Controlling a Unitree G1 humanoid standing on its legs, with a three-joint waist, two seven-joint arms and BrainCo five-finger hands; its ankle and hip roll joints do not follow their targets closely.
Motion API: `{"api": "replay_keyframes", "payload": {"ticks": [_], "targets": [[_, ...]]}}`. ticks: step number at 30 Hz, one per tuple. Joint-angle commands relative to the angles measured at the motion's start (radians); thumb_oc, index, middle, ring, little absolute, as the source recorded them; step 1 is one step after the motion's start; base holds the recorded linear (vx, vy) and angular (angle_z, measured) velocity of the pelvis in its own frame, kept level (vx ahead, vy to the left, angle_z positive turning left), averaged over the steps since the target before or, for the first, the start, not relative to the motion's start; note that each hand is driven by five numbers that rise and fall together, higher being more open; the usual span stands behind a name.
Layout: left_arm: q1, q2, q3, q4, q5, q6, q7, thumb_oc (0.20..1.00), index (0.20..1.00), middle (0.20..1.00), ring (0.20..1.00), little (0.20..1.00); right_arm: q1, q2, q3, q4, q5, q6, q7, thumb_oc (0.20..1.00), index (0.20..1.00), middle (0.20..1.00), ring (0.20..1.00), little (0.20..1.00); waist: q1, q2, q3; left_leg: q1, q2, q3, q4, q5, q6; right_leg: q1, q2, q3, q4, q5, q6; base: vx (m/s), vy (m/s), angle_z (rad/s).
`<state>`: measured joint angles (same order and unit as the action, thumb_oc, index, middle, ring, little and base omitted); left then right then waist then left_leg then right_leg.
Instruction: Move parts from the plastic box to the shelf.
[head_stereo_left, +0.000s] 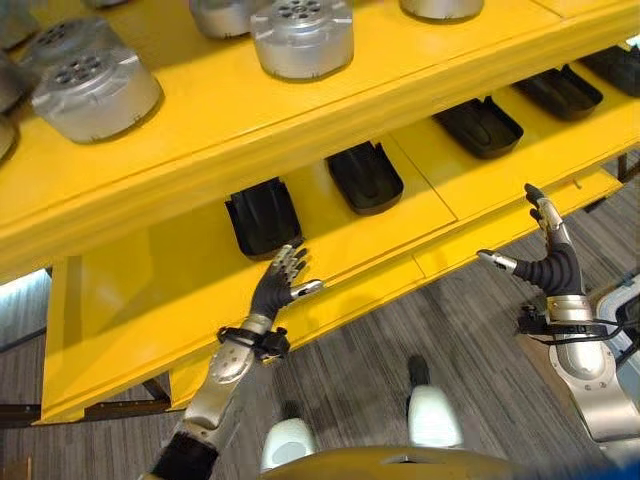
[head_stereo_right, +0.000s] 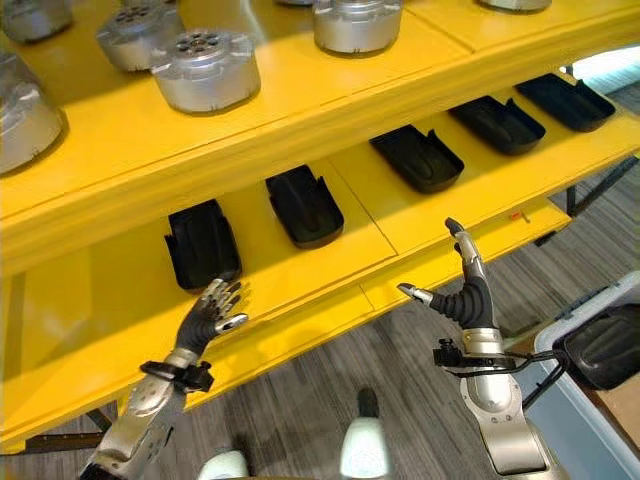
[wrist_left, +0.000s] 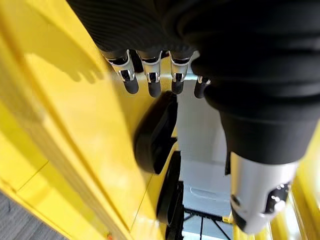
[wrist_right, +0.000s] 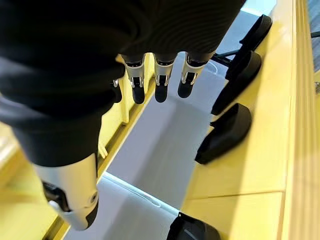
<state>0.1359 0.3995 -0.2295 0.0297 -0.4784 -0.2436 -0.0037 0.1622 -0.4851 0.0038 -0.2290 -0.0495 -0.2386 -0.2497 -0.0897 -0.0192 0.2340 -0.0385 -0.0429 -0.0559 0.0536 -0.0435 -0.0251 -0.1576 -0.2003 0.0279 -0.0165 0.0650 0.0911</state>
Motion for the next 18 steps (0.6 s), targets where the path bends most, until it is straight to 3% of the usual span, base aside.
{"api": "replay_keyframes", "payload": {"ticks": [1, 4, 6, 12, 18], "targets": [[-0.029, -0.016, 0.004, -0.044, 0.059, -0.059, 0.001, 1.0, 1.0, 1.0, 1.0, 1.0, -0.064, -0.017, -0.006, -0.034, 0.021, -0.055, 0.035, 1.0, 1.0, 1.0, 1.0, 1.0, 0.015, 0.056, 0.019, -0.132, -0.059, -0.063, 0.041, 0.083, -0.006, 0.085, 0.147, -0.091, 0.1, -0.103, -0.03, 0.08, 0.013, -1.33], [-0.036, -0.018, 0.016, -0.052, 0.076, -0.066, 0.021, 1.0, 1.0, 1.0, 1.0, 1.0, -0.099, -0.008, 0.012, -0.019, 0.024, -0.055, 0.035, 1.0, 1.0, 1.0, 1.0, 1.0, 0.035, 0.056, 0.018, -0.163, -0.093, -0.112, 0.036, 0.11, -0.001, 0.087, 0.161, -0.06, 0.096, -0.101, -0.024, 0.07, 0.063, -0.79], [-0.031, -0.028, 0.035, -0.042, 0.083, -0.078, 0.037, 1.0, 1.0, 1.0, 1.0, 1.0, -0.111, 0.011, 0.023, -0.005, 0.047, -0.049, 0.064, 1.0, 1.0, 1.0, 1.0, 1.0, 0.027, 0.052, -0.003, -0.11, -0.071, -0.083, -0.017, 0.097, 0.027, 0.096, 0.178, -0.019, 0.066, -0.086, -0.022, 0.06, 0.104, -0.5], [0.008, -0.038, 0.107, -0.063, 0.071, -0.081, 0.047, 1.0, 1.0, 1.0, 1.0, 1.0, -0.084, 0.042, 0.017, 0.004, 0.101, -0.036, 0.102, 1.0, 1.0, 1.0, 1.0, 1.0, 0.034, 0.032, -0.048, -0.057, -0.065, -0.032, -0.064, 0.087, 0.049, 0.123, 0.175, 0.014, 0.02, -0.065, -0.016, 0.09, 0.074, -0.39], [0.016, -0.028, 0.169, -0.118, 0.068, -0.091, 0.065, 1.0, 1.0, 1.0, 1.0, 1.0, -0.096, 0.062, 0.042, 0.004, 0.147, -0.02, 0.14, 1.0, 1.0, 1.0, 1.0, 1.0, 0.025, 0.016, -0.055, -0.006, -0.056, 0.034, -0.041, 0.041, 0.08, 0.111, 0.184, 0.064, 0.105, -0.075, -0.002, 0.05, 0.077, -0.28]]}}
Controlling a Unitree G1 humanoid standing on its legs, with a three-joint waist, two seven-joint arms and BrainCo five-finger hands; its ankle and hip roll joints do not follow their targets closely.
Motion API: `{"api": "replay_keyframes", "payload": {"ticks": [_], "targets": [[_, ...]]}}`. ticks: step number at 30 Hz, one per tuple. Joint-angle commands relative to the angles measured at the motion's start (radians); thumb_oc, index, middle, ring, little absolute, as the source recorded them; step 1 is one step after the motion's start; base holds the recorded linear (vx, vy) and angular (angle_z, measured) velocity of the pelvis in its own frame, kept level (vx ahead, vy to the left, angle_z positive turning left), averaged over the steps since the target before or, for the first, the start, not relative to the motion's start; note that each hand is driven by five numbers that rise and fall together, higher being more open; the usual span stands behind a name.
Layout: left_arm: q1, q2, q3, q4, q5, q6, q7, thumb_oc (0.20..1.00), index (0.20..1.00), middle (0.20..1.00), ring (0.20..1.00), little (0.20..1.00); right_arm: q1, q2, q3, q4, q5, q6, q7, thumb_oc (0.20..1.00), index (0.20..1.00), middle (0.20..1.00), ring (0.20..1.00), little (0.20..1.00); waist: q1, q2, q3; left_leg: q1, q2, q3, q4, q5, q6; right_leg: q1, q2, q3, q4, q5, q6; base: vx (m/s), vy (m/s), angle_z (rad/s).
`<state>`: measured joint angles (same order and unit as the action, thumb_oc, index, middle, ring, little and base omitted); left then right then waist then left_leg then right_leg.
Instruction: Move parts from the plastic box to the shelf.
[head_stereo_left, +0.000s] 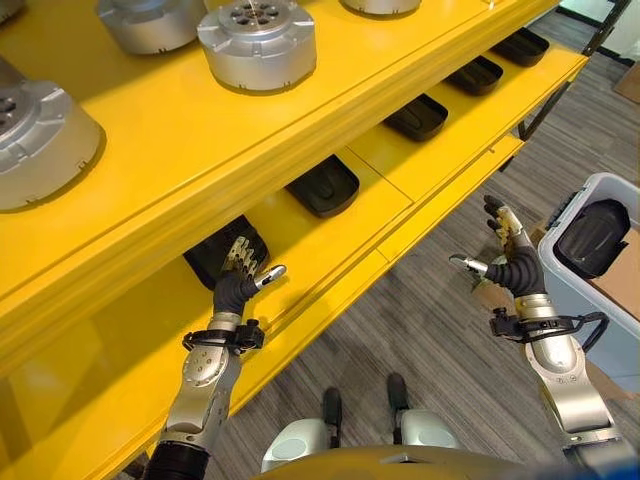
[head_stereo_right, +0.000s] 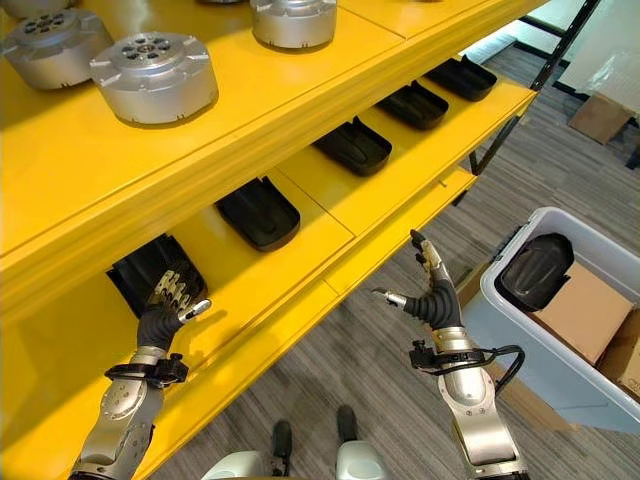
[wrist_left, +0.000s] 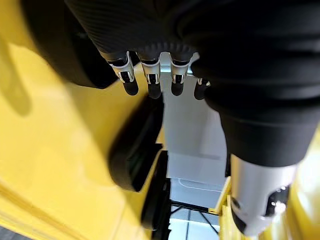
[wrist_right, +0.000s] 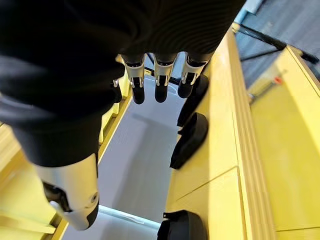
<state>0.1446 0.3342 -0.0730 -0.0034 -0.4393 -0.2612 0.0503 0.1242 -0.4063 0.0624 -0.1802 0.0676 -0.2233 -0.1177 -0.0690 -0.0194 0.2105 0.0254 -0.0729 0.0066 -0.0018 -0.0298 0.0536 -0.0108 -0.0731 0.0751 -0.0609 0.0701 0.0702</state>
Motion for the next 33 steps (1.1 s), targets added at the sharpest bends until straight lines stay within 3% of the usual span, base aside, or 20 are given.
{"api": "replay_keyframes", "payload": {"ticks": [1, 3, 4, 5, 7, 9, 10, 13, 15, 20, 22, 24, 25, 26, 27, 29, 30, 31, 32, 33], "targets": [[-0.001, 0.043, 0.016, -0.092, 0.032, -0.076, 0.014, 1.0, 1.0, 1.0, 1.0, 1.0, -0.065, -0.016, -0.015, -0.045, 0.027, -0.034, 0.007, 1.0, 1.0, 1.0, 1.0, 1.0, 0.001, 0.015, -0.029, -0.068, -0.02, -0.018, 0.021, 0.021, 0.004, -0.049, 0.061, 0.014, 0.172, -0.083, 0.023, 0.01, 0.053, -0.29], [-0.011, 0.05, 0.016, -0.102, 0.039, -0.076, 0.02, 1.0, 1.0, 1.0, 1.0, 1.0, -0.079, -0.011, -0.009, -0.045, 0.022, -0.032, 0.003, 1.0, 1.0, 1.0, 1.0, 1.0, 0.014, 0.015, -0.018, -0.065, -0.009, 0.008, 0.036, 0.006, 0.007, -0.07, 0.051, -0.024, 0.223, -0.093, 0.03, -0.03, -0.004, -0.7], [-0.023, 0.062, 0.026, -0.128, 0.043, -0.075, 0.029, 1.0, 1.0, 1.0, 1.0, 1.0, -0.116, 0.005, 0.01, -0.033, 0.022, -0.032, -0.011, 1.0, 1.0, 1.0, 1.0, 1.0, 0.066, 0.031, -0.003, -0.056, 0.035, 0.071, 0.051, -0.016, -0.002, -0.075, -0.081, -0.293, 0.29, -0.11, 0.042, -0.05, -0.087, -1.44], [-0.023, 0.061, 0.024, -0.131, 0.033, -0.073, 0.031, 1.0, 1.0, 1.0, 1.0, 1.0, -0.146, 0.018, 0.033, -0.023, 0.02, -0.027, -0.016, 1.0, 1.0, 1.0, 1.0, 1.0, 0.071, 0.039, -0.004, -0.037, 0.066, 0.109, 0.041, -0.017, -0.012, -0.067, -0.163, -0.398, 0.292, -0.077, 0.046, -0.03, -0.134, -1.59], [-0.024, 0.059, 0.028, -0.134, 0.023, -0.071, 0.032, 1.0, 1.0, 1.0, 1.0, 1.0, -0.16, 0.023, 0.044, -0.015, 0.02, -0.023, -0.018, 1.0, 1.0, 1.0, 1.0, 1.0, 0.073, 0.04, -0.003, -0.021, 0.077, 0.125, 0.032, -0.02, -0.016, -0.073, -0.2, -0.401, 0.283, -0.047, 0.057, 0.03, -0.107, -1.17], [-0.029, 0.05, 0.04, -0.148, 0.006, -0.07, 0.039, 1.0, 1.0, 1.0, 1.0, 1.0, -0.17, 0.03, 0.05, -0.008, 0.016, -0.012, -0.015, 1.0, 1.0, 1.0, 1.0, 1.0, 0.064, 0.032, -0.005, 0.002, 0.082, 0.137, 0.013, -0.026, -0.025, -0.097, -0.272, -0.371, 0.226, 0.059, 0.099, 0.06, -0.137, -0.66], [-0.028, 0.05, 0.041, -0.148, 0.006, -0.07, 0.039, 1.0, 1.0, 1.0, 1.0, 1.0, -0.17, 0.03, 0.051, -0.008, 0.016, -0.011, -0.015, 1.0, 1.0, 1.0, 1.0, 1.0, 0.067, 0.031, -0.005, 0.004, 0.08, 0.141, 0.009, -0.025, -0.023, -0.096, -0.272, -0.368, 0.22, 0.064, 0.102, 0.04, -0.131, -0.45], [-0.023, 0.048, 0.052, -0.155, 0.025, -0.069, 0.049, 1.0, 1.0, 1.0, 1.0, 1.0, -0.171, 0.046, 0.059, -0.012, 0.008, 0.003, -0.015, 1.0, 1.0, 1.0, 1.0, 1.0, 0.059, 0.013, -0.01, 0.053, 0.097, 0.166, -0.044, -0.021, -0.048, -0.104, -0.357, -0.379, 0.139, 0.175, 0.153, 0.11, -0.245, -0.17], [-0.051, 0.028, 0.034, -0.123, 0.03, -0.066, 0.052, 1.0, 1.0, 1.0, 1.0, 1.0, -0.162, 0.049, 0.059, -0.005, 0.021, 0.006, -0.01, 1.0, 1.0, 1.0, 1.0, 1.0, 0.067, -0.027, -0.038, 0.076, 0.105, 0.188, -0.044, -0.035, -0.077, -0.051, -0.337, -0.425, 0.08, 0.171, 0.172, 0.22, -0.402, -0.22], [-0.11, -0.002, 0.01, -0.109, -0.024, -0.067, 0.053, 1.0, 1.0, 1.0, 1.0, 1.0, -0.171, 0.025, 0.03, -0.01, 0.055, -0.023, -0.044, 1.0, 1.0, 1.0, 1.0, 1.0, 0.015, -0.006, -0.057, 0.065, 0.249, 0.189, 0.024, -0.017, -0.154, -0.024, -0.23, -0.427, 0.09, 0.045, 0.117, 0.13, -0.365, -0.29], [-0.112, -0.004, 0.008, -0.106, -0.028, -0.068, 0.049, 1.0, 1.0, 1.0, 1.0, 1.0, -0.171, 0.019, 0.029, -0.009, 0.057, -0.023, -0.048, 1.0, 1.0, 1.0, 1.0, 1.0, 0.008, 0.003, -0.055, 0.059, 0.272, 0.19, 0.039, -0.014, -0.164, -0.021, -0.208, -0.426, 0.09, 0.027, 0.103, 0.07, -0.217, -0.13], [-0.113, -0.014, 0.006, -0.096, -0.033, -0.067, 0.054, 1.0, 1.0, 1.0, 1.0, 1.0, -0.173, 0.001, 0.029, -0.003, 0.06, -0.027, -0.057, 1.0, 1.0, 1.0, 1.0, 1.0, -0.009, 0.022, -0.049, 0.06, 0.324, 0.197, 0.086, 0.025, -0.189, -0.005, -0.15, -0.415, 0.089, -0.017, 0.069, 0.1, -0.234, -0.04], [-0.114, -0.014, 0.006, -0.096, -0.033, -0.067, 0.054, 1.0, 1.0, 1.0, 1.0, 1.0, -0.174, 0.001, 0.029, -0.003, 0.061, -0.027, -0.057, 1.0, 1.0, 1.0, 1.0, 1.0, -0.01, 0.021, -0.05, 0.057, 0.324, 0.196, 0.084, 0.029, -0.189, -0.007, -0.149, -0.416, 0.087, -0.014, 0.067, 0.17, -0.282, -0.17], [-0.1, -0.025, 0.007, -0.097, -0.036, -0.066, 0.055, 1.0, 1.0, 1.0, 1.0, 1.0, -0.169, -0.016, 0.027, -0.009, 0.072, -0.03, -0.054, 1.0, 1.0, 1.0, 1.0, 1.0, -0.019, 0.034, -0.037, 0.054, 0.353, 0.179, 0.159, 0.074, -0.197, 0.005, -0.096, -0.384, 0.093, -0.051, 0.033, 0.11, -0.201, -0.14], [-0.101, -0.025, 0.007, -0.097, -0.036, -0.066, 0.055, 1.0, 1.0, 1.0, 1.0, 1.0, -0.17, -0.016, 0.027, -0.009, 0.072, -0.03, -0.054, 1.0, 1.0, 1.0, 1.0, 1.0, -0.019, 0.033, -0.038, 0.051, 0.352, 0.178, 0.158, 0.078, -0.197, 0.002, -0.096, -0.385, 0.091, -0.048, 0.032, 0.19, -0.326, -0.38], [-0.081, -0.025, 0.009, -0.102, -0.033, -0.065, 0.051, 1.0, 1.0, 1.0, 1.0, 1.0, -0.158, -0.027, 0.021, -0.009, 0.087, -0.035, -0.044, 1.0, 1.0, 1.0, 1.0, 1.0, -0.022, 0.029, -0.025, 0.008, 0.376, 0.137, 0.306, 0.154, -0.189, 0.013, -0.049, -0.354, 0.099, -0.083, -0.015, 0.13, -0.284, -0.55], [-0.083, -0.028, -0.001, -0.097, -0.046, -0.059, 0.045, 1.0, 1.0, 1.0, 1.0, 1.0, -0.145, -0.033, 0.014, -0.015, 0.088, -0.035, -0.047, 1.0, 1.0, 1.0, 1.0, 1.0, -0.021, 0.018, -0.006, -0.057, 0.387, 0.139, 0.46, 0.188, -0.177, 0.038, -0.031, -0.357, 0.101, -0.112, -0.046, 0.18, -0.342, -0.65], [-0.092, -0.031, -0.02, -0.09, -0.059, -0.055, 0.04, 1.0, 1.0, 1.0, 1.0, 1.0, -0.135, -0.038, 0.008, -0.016, 0.084, -0.034, -0.052, 1.0, 1.0, 1.0, 1.0, 1.0, -0.019, 0.005, 0.013, -0.113, 0.363, 0.153, 0.542, 0.16, -0.177, 0.067, -0.021, -0.353, 0.101, -0.145, -0.059, 0.13, -0.251, -0.16], [-0.1, -0.033, -0.035, -0.085, -0.059, -0.054, 0.04, 1.0, 1.0, 1.0, 1.0, 1.0, -0.128, -0.037, 0.0, -0.02, 0.078, -0.031, -0.059, 1.0, 1.0, 1.0, 1.0, 1.0, -0.014, -0.003, 0.021, -0.155, 0.336, 0.171, 0.523, 0.14, -0.157, 0.068, -0.03, -0.36, 0.1, -0.141, -0.055, 0.16, -0.039, 0.03], [-0.11, -0.035, -0.053, -0.082, -0.061, -0.05, 0.044, 1.0, 1.0, 1.0, 1.0, 1.0, -0.13, -0.034, -0.001, -0.018, 0.078, -0.032, -0.064, 1.0, 1.0, 1.0, 1.0, 1.0, 0.008, -0.018, 0.027, -0.232, 0.258, 0.121, 0.419, 0.089, -0.136, 0.072, -0.05, -0.339, 0.091, -0.128, -0.033, 0.23, 0.199, 0.09]]}}
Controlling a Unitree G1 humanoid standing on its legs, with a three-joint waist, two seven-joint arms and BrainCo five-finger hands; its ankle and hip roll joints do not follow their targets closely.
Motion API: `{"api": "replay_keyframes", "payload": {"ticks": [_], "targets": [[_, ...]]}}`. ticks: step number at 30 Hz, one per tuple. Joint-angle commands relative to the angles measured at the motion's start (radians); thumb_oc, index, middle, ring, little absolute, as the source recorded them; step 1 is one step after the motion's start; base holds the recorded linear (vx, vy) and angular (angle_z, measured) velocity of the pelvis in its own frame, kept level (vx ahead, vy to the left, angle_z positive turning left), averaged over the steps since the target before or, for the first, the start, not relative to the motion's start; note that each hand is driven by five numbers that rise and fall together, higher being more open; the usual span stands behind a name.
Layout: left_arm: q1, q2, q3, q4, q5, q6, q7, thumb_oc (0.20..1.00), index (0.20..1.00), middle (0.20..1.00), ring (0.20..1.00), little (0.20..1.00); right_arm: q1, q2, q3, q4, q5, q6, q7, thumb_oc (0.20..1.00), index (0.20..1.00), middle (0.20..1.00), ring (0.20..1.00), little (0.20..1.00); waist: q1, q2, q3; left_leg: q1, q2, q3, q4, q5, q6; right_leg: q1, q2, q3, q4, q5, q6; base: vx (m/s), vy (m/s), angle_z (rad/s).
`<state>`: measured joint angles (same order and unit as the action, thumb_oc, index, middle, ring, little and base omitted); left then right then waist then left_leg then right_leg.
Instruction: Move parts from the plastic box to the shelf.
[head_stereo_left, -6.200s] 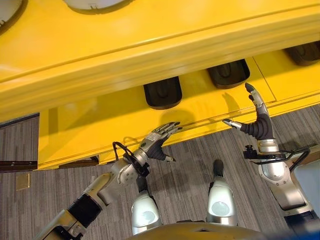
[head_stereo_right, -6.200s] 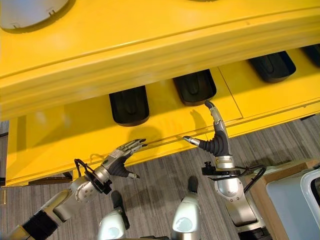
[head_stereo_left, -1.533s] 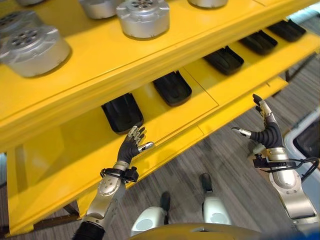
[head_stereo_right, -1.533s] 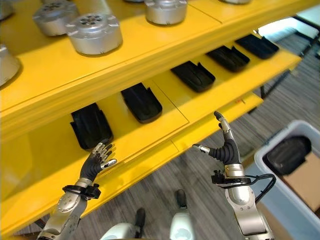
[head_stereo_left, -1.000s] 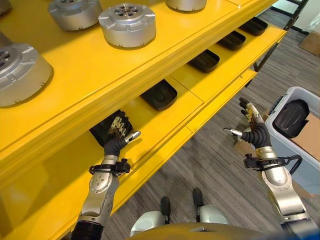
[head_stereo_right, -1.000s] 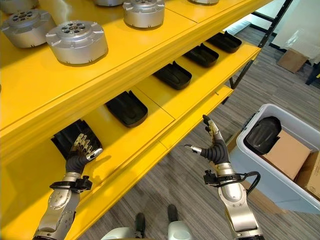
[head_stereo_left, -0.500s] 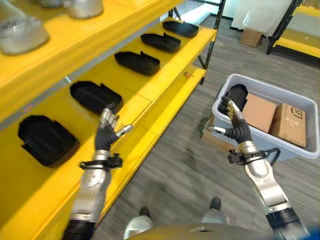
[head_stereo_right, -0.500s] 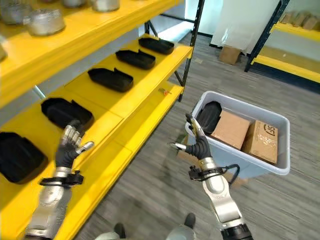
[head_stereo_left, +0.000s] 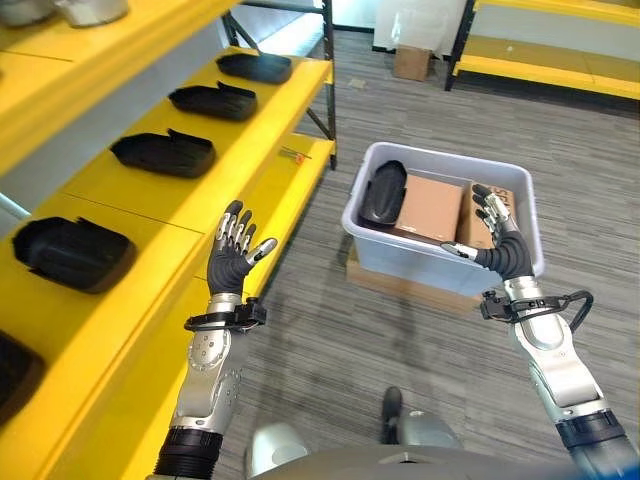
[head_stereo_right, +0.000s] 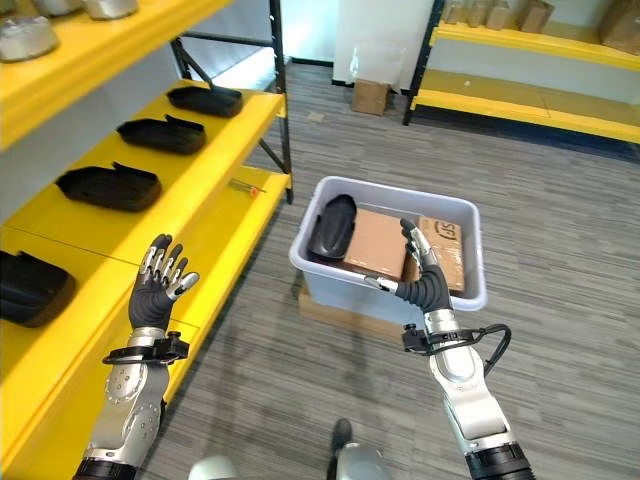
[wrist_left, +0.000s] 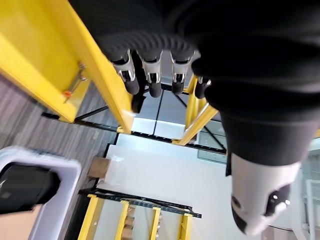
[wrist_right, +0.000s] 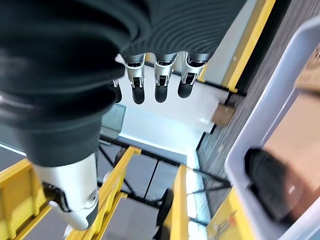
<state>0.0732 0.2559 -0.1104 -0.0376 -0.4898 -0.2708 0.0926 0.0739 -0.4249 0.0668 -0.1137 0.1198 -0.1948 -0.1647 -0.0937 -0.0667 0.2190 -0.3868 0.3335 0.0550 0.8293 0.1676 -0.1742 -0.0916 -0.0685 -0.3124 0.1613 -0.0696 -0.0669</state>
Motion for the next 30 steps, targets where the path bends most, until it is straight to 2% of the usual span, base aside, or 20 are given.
{"api": "replay_keyframes", "payload": {"ticks": [1, 2, 3, 4, 5, 6, 8, 10, 13, 15, 16, 18, 19, 20, 21, 22, 25, 27, 28, 30], "targets": [[-0.036, 0.04, -0.026, -0.047, -0.007, -0.044, 0.002, 1.0, 1.0, 1.0, 1.0, 1.0, -0.083, -0.013, 0.0, -0.078, 0.022, -0.07, -0.016, 1.0, 1.0, 1.0, 1.0, 1.0, 0.056, 0.033, 0.019, 0.17, -0.141, 0.017, -0.66, -0.047, 0.073, 0.165, -0.05, 0.07, -0.137, 0.008, 0.133, 0.46, 0.312, -0.56], [-0.025, 0.036, -0.031, -0.044, 0.012, -0.051, 0.006, 1.0, 1.0, 1.0, 1.0, 1.0, -0.083, -0.011, 0.014, -0.065, 0.021, -0.078, -0.011, 1.0, 1.0, 1.0, 1.0, 1.0, 0.09, 0.039, 0.024, 0.146, -0.144, -0.099, -0.838, 0.031, 0.042, 0.194, -0.053, 0.108, -0.151, -0.002, 0.155, 0.47, 0.289, -0.74], [-0.021, 0.037, -0.032, -0.041, 0.014, -0.05, 0.004, 1.0, 1.0, 1.0, 1.0, 1.0, -0.086, -0.008, 0.025, -0.058, 0.024, -0.077, -0.004, 1.0, 1.0, 1.0, 1.0, 1.0, 0.101, 0.045, 0.021, 0.161, -0.151, -0.141, -0.881, 0.045, 0.029, 0.211, -0.049, 0.122, -0.156, -0.01, 0.16, 0.51, 0.346, -1.3], [-0.019, 0.034, -0.028, -0.038, 0.013, -0.056, 0.001, 1.0, 1.0, 1.0, 1.0, 1.0, -0.092, 0.0, 0.039, -0.049, 0.052, -0.076, 0.024, 1.0, 1.0, 1.0, 1.0, 1.0, 0.108, 0.059, 0.008, 0.188, -0.15, -0.167, -0.866, 0.042, 0.023, 0.242, -0.058, 0.154, -0.15, -0.034, 0.174, 0.48, 0.402, -1.48], [-0.016, 0.038, -0.026, -0.046, 0.014, -0.057, -0.009, 1.0, 1.0, 1.0, 1.0, 1.0, -0.096, 0.011, 0.057, -0.05, 0.079, -0.068, 0.055, 1.0, 1.0, 1.0, 1.0, 1.0, 0.114, 0.064, -0.008, 0.21, -0.16, -0.162, -0.862, 0.032, 0.024, 0.269, -0.081, 0.167, -0.149, -0.04, 0.183, 0.5, 0.467, -1.82], [-0.022, 0.045, -0.024, -0.047, 0.018, -0.058, -0.007, 1.0, 1.0, 1.0, 1.0, 1.0, -0.098, 0.023, 0.07, -0.039, 0.093, -0.06, 0.062, 1.0, 1.0, 1.0, 1.0, 1.0, 0.121, 0.056, -0.014, 0.218, -0.18, -0.15, -0.829, 0.002, 0.034, 0.284, -0.115, 0.166, -0.148, -0.035, 0.2, 0.46, 0.45, -1.86], [-0.031, 0.073, -0.007, -0.047, 0.018, -0.058, 0.006, 1.0, 1.0, 1.0, 1.0, 1.0, -0.131, 0.065, 0.132, -0.026, 0.141, -0.032, 0.09, 1.0, 1.0, 1.0, 1.0, 1.0, 0.129, 0.032, -0.042, 0.241, -0.231, -0.097, -0.794, -0.065, 0.087, 0.263, -0.187, 0.214, -0.115, -0.011, 0.231, 0.36, 0.379, -1.4], [-0.045, 0.085, 0.0, -0.05, 0.018, -0.058, 0.026, 1.0, 1.0, 1.0, 1.0, 1.0, -0.174, 0.068, 0.176, -0.019, 0.13, -0.018, 0.104, 1.0, 1.0, 1.0, 1.0, 1.0, 0.136, 0.012, -0.058, 0.244, -0.261, -0.053, -0.765, -0.112, 0.123, 0.241, -0.235, 0.225, -0.111, 0.028, 0.255, 0.2, 0.259, -0.84], [-0.055, 0.09, 0.003, -0.048, 0.024, -0.06, 0.04, 1.0, 1.0, 1.0, 1.0, 1.0, -0.192, 0.072, 0.191, -0.014, 0.124, -0.011, 0.113, 1.0, 1.0, 1.0, 1.0, 1.0, 0.139, -0.007, -0.07, 0.244, -0.29, -0.03, -0.74, -0.147, 0.146, 0.223, -0.265, 0.24, -0.108, 0.073, 0.277, 0.14, 0.162, -0.38], [-0.059, 0.093, 0.002, -0.044, 0.025, -0.057, 0.045, 1.0, 1.0, 1.0, 1.0, 1.0, -0.189, 0.078, 0.192, -0.015, 0.128, -0.01, 0.116, 1.0, 1.0, 1.0, 1.0, 1.0, 0.134, -0.01, -0.078, 0.258, -0.31, -0.027, -0.743, -0.167, 0.164, 0.206, -0.278, 0.246, -0.073, 0.099, 0.282, 0.15, 0.183, 0.15], [-0.067, 0.099, -0.008, -0.038, 0.033, -0.054, 0.046, 1.0, 1.0, 1.0, 1.0, 1.0, -0.177, 0.083, 0.2, -0.013, 0.13, -0.006, 0.119, 1.0, 1.0, 1.0, 1.0, 1.0, 0.124, -0.004, -0.073, 0.279, -0.334, -0.039, -0.755, -0.175, 0.188, 0.157, -0.273, 0.285, 0.028, 0.167, 0.271, 0.14, 0.199, 0.24], [-0.075, 0.108, -0.012, -0.039, 0.033, -0.051, 0.048, 1.0, 1.0, 1.0, 1.0, 1.0, -0.175, 0.084, 0.21, -0.017, 0.136, -0.002, 0.12, 1.0, 1.0, 1.0, 1.0, 1.0, 0.112, 0.012, -0.05, 0.299, -0.344, -0.05, -0.767, -0.171, 0.206, 0.092, -0.246, 0.326, 0.153, 0.238, 0.246, 0.04, 0.168, 0.23], [-0.081, 0.115, -0.016, -0.04, 0.042, -0.047, 0.047, 1.0, 1.0, 1.0, 1.0, 1.0, -0.172, 0.087, 0.216, -0.022, 0.139, -0.002, 0.124, 1.0, 1.0, 1.0, 1.0, 1.0, 0.103, 0.028, -0.034, 0.314, -0.342, -0.056, -0.774, -0.171, 0.215, 0.057, -0.224, 0.334, 0.214, 0.23, 0.23, 0.04, 0.149, 0.19], [-0.081, 0.119, -0.018, -0.042, 0.05, -0.042, 0.045, 1.0, 1.0, 1.0, 1.0, 1.0, -0.171, 0.091, 0.222, -0.025, 0.14, -0.001, 0.126, 1.0, 1.0, 1.0, 1.0, 1.0, 0.1, 0.039, -0.025, 0.334, -0.34, -0.053, -0.784, -0.18, 0.219, 0.027, -0.222, 0.322, 0.245, 0.223, 0.223, 0.14, 0.13, 0.05], [-0.079, 0.12, -0.018, -0.044, 0.054, -0.038, 0.044, 1.0, 1.0, 1.0, 1.0, 1.0, -0.178, 0.097, 0.229, -0.023, 0.144, 0.002, 0.124, 1.0, 1.0, 1.0, 1.0, 1.0, 0.091, 0.051, -0.013, 0.375, -0.337, -0.039, -0.81, -0.192, 0.217, -0.029, -0.223, 0.277, 0.206, 0.196, 0.219, 0.18, 0.042, -0.14], [-0.077, 0.119, -0.014, -0.044, 0.046, -0.039, 0.044, 1.0, 1.0, 1.0, 1.0, 1.0, -0.187, 0.098, 0.229, -0.022, 0.151, 0.003, 0.122, 1.0, 1.0, 1.0, 1.0, 1.0, 0.084, 0.053, -0.007, 0.389, -0.331, -0.035, -0.819, -0.196, 0.209, -0.043, -0.222, 0.261, 0.157, 0.178, 0.221, 0.2, -0.064, -0.3], [-0.072, 0.118, 0.002, -0.051, 0.038, -0.046, 0.054, 1.0, 1.0, 1.0, 1.0, 1.0, -0.216, 0.088, 0.225, -0.016, 0.143, 0.002, 0.113, 1.0, 1.0, 1.0, 1.0, 1.0, 0.073, 0.04, 0.018, 0.425, -0.301, -0.028, -0.824, -0.219, 0.171, -0.055, -0.23, 0.203, -0.051, 0.194, 0.255, 0.13, -0.19, -0.17], [-0.06, 0.109, 0.001, -0.049, 0.047, -0.044, 0.042, 1.0, 1.0, 1.0, 1.0, 1.0, -0.198, 0.087, 0.222, -0.02, 0.14, 0.002, 0.118, 1.0, 1.0, 1.0, 1.0, 1.0, 0.07, 0.025, 0.012, 0.426, -0.286, -0.035, -0.816, -0.218, 0.153, 0.005, -0.226, 0.176, -0.095, 0.181, 0.261, 0.12, -0.258, 0.21], [-0.069, 0.094, -0.005, -0.037, 0.042, -0.049, 0.046, 1.0, 1.0, 1.0, 1.0, 1.0, -0.203, 0.074, 0.219, -0.024, 0.141, -0.005, 0.121, 1.0, 1.0, 1.0, 1.0, 1.0, 0.071, 0.02, 0.0, 0.421, -0.259, -0.032, -0.818, -0.206, 0.128, 0.031, -0.207, 0.163, -0.113, 0.161, 0.253, 0.13, -0.299, 0.63], [-0.029, 0.078, 0.001, -0.059, 0.019, -0.046, 0.021, 1.0, 1.0, 1.0, 1.0, 1.0, -0.179, 0.051, 0.2, -0.037, 0.145, -0.01, 0.125, 1.0, 1.0, 1.0, 1.0, 1.0, 0.07, 0.026, -0.037, 0.427, -0.222, -0.029, -0.831, -0.189, 0.101, 0.098, -0.177, 0.109, -0.183, 0.15, 0.241, 0.2, -0.306, 0.67]]}}
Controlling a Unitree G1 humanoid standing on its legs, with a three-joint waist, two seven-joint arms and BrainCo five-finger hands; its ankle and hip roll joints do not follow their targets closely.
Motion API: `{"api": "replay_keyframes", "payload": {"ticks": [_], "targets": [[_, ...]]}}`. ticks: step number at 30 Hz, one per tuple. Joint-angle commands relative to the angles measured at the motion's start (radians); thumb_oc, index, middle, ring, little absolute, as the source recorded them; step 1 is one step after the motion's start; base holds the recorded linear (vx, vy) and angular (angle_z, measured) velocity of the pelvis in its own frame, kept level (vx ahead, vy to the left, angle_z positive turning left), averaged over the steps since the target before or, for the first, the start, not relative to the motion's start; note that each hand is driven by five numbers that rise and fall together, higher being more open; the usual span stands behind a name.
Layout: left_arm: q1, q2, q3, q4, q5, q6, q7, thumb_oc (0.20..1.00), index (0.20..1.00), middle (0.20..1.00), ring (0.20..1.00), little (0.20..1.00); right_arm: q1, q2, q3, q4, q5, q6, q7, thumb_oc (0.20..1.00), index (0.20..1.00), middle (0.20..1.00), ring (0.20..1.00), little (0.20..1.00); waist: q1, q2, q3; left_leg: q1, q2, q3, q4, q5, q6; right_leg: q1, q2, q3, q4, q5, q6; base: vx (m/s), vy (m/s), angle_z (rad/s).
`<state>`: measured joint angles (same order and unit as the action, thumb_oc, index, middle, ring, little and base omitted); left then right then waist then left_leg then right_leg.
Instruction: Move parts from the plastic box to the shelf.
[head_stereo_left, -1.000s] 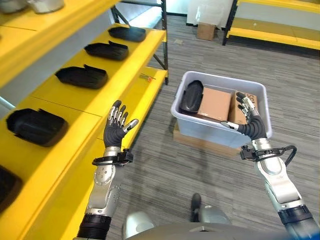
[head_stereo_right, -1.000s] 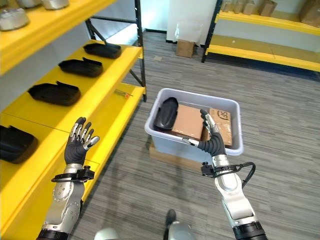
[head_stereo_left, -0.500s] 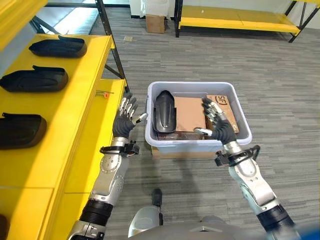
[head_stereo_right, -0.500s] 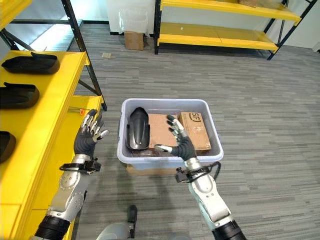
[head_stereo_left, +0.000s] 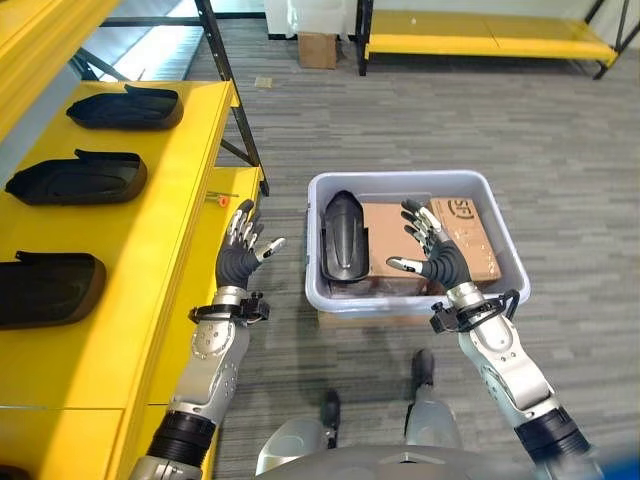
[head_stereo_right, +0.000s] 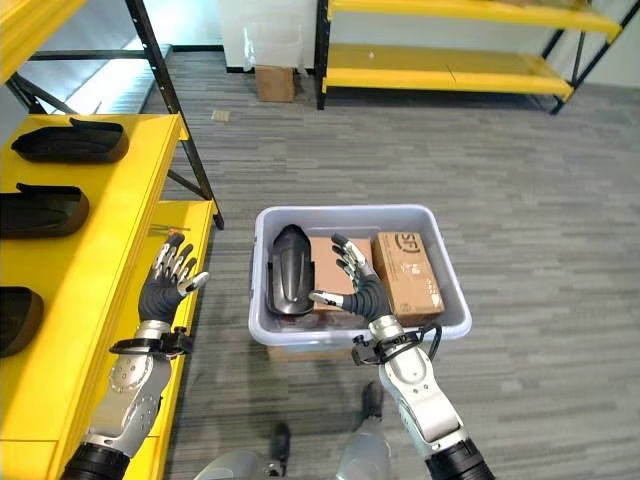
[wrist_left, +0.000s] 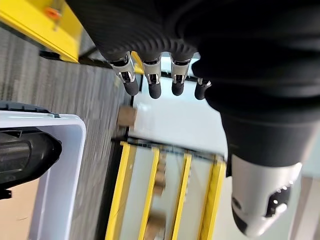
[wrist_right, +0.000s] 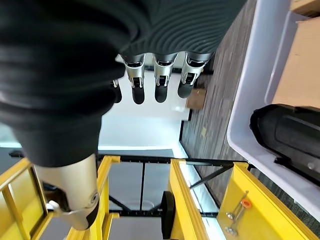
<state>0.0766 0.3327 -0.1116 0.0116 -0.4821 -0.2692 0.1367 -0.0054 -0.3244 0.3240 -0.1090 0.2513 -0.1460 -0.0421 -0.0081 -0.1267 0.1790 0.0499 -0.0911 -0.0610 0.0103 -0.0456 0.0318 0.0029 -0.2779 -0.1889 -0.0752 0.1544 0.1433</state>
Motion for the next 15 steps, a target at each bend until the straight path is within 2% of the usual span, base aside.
{"api": "replay_keyframes", "payload": {"ticks": [1, 9, 11, 12, 13, 14, 15], "targets": [[-0.02, 0.001, 0.004, -0.113, 0.01, -0.044, -0.03, 1.0, 1.0, 1.0, 1.0, 1.0, -0.093, -0.054, -0.06, -0.044, 0.02, -0.06, 0.004, 1.0, 1.0, 1.0, 1.0, 1.0, -0.017, 0.089, -0.003, -0.002, 0.214, 0.087, -0.019, 0.029, -0.111, 0.016, 0.042, -0.02, 0.043, -0.079, 0.027, 0.18, -0.221, 0.3], [0.006, -0.003, 0.003, -0.119, 0.003, -0.033, -0.052, 1.0, 1.0, 1.0, 1.0, 1.0, -0.064, -0.064, -0.068, -0.058, 0.047, -0.065, 0.016, 1.0, 1.0, 1.0, 1.0, 1.0, -0.023, 0.107, -0.021, 0.032, 0.263, 0.096, -0.068, 0.065, -0.148, 0.061, 0.085, -0.03, 0.032, -0.124, 0.001, 0.06, -0.104, 0.04], [-0.003, -0.004, -0.002, -0.118, -0.006, -0.032, -0.057, 1.0, 1.0, 1.0, 1.0, 1.0, -0.067, -0.067, -0.075, -0.055, 0.057, -0.07, 0.004, 1.0, 1.0, 1.0, 1.0, 1.0, -0.026, 0.114, -0.014, 0.006, 0.28, 0.084, -0.033, 0.074, -0.162, 0.061, 0.101, -0.029, 0.05, -0.154, -0.016, 0.0, -0.192, 0.12], [-0.017, -0.005, -0.003, -0.118, -0.02, -0.043, -0.052, 1.0, 1.0, 1.0, 1.0, 1.0, -0.074, -0.09, -0.081, -0.065, 0.052, -0.082, 0.007, 1.0, 1.0, 1.0, 1.0, 1.0, -0.01, 0.101, 0.038, -0.094, 0.23, -0.024, 0.179, 0.083, -0.182, 0.06, 0.103, -0.014, 0.086, -0.172, -0.045, -0.07, -0.161, 0.3], [-0.021, -0.003, -0.002, -0.118, -0.022, -0.042, -0.051, 1.0, 1.0, 1.0, 1.0, 1.0, -0.081, -0.095, -0.085, -0.066, 0.05, -0.083, 0.008, 1.0, 1.0, 1.0, 1.0, 1.0, -0.003, 0.096, 0.045, -0.109, 0.22, -0.068, 0.188, 0.086, -0.189, 0.06, 0.102, -0.011, 0.091, -0.176, -0.045, 0.0, 0.007, 0.55], [-0.012, 0.0, 0.006, -0.13, -0.032, -0.04, -0.055, 1.0, 1.0, 1.0, 1.0, 1.0, -0.083, -0.104, -0.1, -0.06, 0.043, -0.087, 0.001, 1.0, 1.0, 1.0, 1.0, 1.0, -0.01, 0.09, 0.035, -0.124, 0.294, -0.06, 0.088, 0.092, -0.182, 0.066, 0.086, -0.019, 0.094, -0.188, -0.024, 0.12, 0.187, 0.39], [-0.016, -0.001, 0.004, -0.128, -0.031, -0.041, -0.05, 1.0, 1.0, 1.0, 1.0, 1.0, -0.079, -0.105, -0.112, -0.056, 0.04, -0.087, -0.012, 1.0, 1.0, 1.0, 1.0, 1.0, -0.013, 0.091, 0.031, -0.142, 0.34, -0.026, 0.043, 0.134, -0.182, 0.071, 0.071, -0.024, 0.098, -0.188, -0.01, 0.14, 0.253, 0.36]]}}
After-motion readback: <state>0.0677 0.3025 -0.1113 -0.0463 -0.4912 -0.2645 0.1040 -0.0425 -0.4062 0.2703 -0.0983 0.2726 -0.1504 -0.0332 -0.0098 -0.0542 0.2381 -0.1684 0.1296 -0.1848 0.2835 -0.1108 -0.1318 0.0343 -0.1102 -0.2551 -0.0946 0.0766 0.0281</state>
